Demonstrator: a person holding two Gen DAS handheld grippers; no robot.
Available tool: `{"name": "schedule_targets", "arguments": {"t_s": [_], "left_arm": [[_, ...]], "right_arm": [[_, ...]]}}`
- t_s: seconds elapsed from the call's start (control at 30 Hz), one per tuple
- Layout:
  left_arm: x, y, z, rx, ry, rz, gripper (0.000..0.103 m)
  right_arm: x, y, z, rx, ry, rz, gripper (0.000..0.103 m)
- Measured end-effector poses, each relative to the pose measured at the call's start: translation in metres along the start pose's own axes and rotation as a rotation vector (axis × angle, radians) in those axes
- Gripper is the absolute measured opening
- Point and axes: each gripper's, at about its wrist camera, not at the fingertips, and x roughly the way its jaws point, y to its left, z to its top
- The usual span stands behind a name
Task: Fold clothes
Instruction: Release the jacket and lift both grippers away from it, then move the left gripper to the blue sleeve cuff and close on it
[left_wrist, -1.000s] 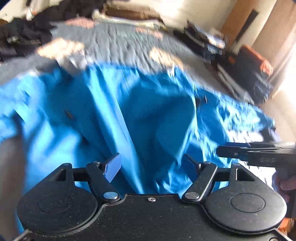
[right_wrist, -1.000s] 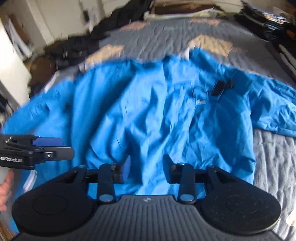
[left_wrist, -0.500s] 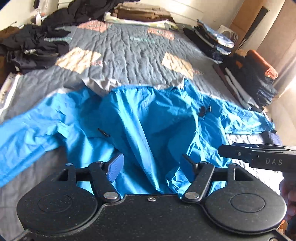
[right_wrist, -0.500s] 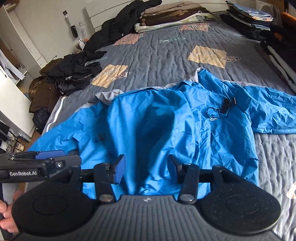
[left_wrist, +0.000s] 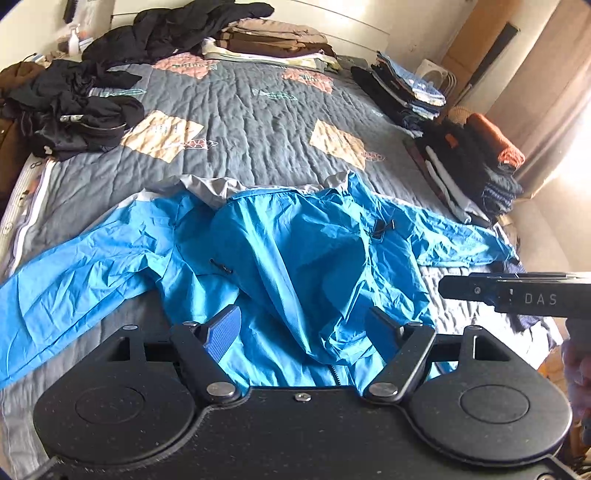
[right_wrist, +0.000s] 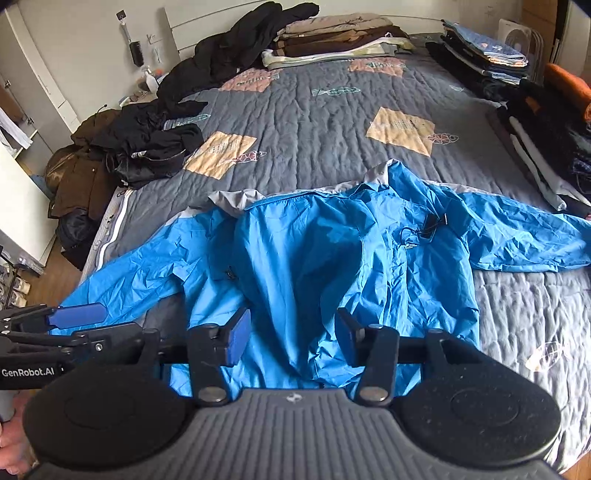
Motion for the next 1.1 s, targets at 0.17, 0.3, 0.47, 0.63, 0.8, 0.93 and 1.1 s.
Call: {"name": "schedule_targets", "arguments": {"t_s": [0.17,0.3,0.47,0.63,0.8,0.93,1.1], "left_arm": [[-0.017,0.028,-0.007,-0.086,-0.017,0.002,0.073],[-0.032,0.069,-0.013,-0.199,-0.053,0.040,0.073],[-0.054,0.136,-0.025,-0.361,-0.116,0.134,0.073],[-0.074,0.218,-0.050,-0.617,-0.177,0.217,0.073],[-0.090,0.297,-0.098,-0.930,-0.283,0.274,0.073],[-0.095,0.342,-0.136,-1.116,-0.333,0.306,0.071],[-0.095,0.380,-0.170,-1.244,-0.358,0.347,0.071]], "right_arm": [[-0.011,0.018,0.004,-0.020,-0.008,0.004,0.049],[-0.009,0.044,0.011,-0.066,-0.011,0.023,0.049],[0.005,0.092,0.020,-0.125,-0.001,0.085,0.049],[0.031,0.158,0.025,-0.207,0.036,0.168,0.049],[0.057,0.223,0.025,-0.281,0.076,0.252,0.049],[0.076,0.272,0.021,-0.387,0.122,0.321,0.049],[0.103,0.331,0.009,-0.517,0.193,0.422,0.049]]}}
